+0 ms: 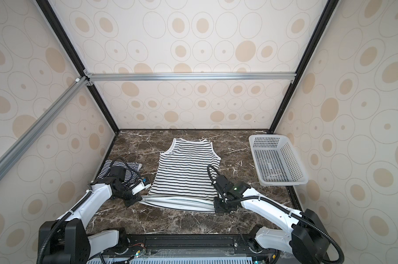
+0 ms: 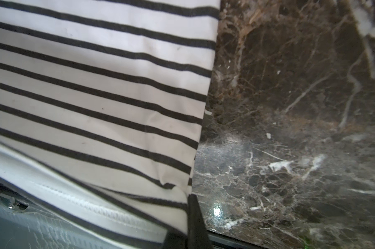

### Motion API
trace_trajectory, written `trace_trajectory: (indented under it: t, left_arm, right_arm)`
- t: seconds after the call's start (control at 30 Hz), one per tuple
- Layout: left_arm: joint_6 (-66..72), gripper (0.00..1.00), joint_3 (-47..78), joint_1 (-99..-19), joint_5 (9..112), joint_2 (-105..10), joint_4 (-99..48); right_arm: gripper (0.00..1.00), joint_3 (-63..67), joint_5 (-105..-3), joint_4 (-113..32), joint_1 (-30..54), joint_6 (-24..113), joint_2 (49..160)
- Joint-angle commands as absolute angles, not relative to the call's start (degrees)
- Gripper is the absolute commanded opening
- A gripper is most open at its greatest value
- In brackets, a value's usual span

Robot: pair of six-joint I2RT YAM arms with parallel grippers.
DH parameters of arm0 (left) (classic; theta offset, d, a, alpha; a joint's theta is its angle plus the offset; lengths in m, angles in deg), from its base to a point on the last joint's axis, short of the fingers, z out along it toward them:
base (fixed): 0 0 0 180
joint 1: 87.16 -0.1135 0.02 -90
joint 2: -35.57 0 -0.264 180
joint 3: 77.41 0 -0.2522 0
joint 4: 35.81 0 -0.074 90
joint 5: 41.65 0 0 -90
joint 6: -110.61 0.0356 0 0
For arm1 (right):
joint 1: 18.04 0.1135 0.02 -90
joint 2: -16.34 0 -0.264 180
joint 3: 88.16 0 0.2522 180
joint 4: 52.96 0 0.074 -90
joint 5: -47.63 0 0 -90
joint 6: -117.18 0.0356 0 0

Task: Fold and stack tank tops
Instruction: Smooth out the tank top at the center of the table.

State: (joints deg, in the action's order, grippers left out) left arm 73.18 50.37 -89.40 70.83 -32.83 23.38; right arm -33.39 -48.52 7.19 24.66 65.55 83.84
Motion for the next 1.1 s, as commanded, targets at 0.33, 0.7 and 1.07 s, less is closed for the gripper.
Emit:
trace_trajectory:
  t: [0.33,0.7,1.07]
  left_arm:
    - [73.2,0.18,54.5,-81.1,65.8,-30.7,24.6]
    - [71.9,0.28,54.5,-75.4,63.1,-32.1,24.2]
    - [73.5,0.44,50.3,-74.3,63.8,-33.5,28.4]
  right_arm:
    - [0.03,-35.2,-44.9,8.8,26.0,67.9,89.5]
    - [0.09,-35.9,-45.7,7.1,26.1,68.7,91.3]
    - [0.32,-36.1,-46.1,8.7,26.1,69.4,89.6]
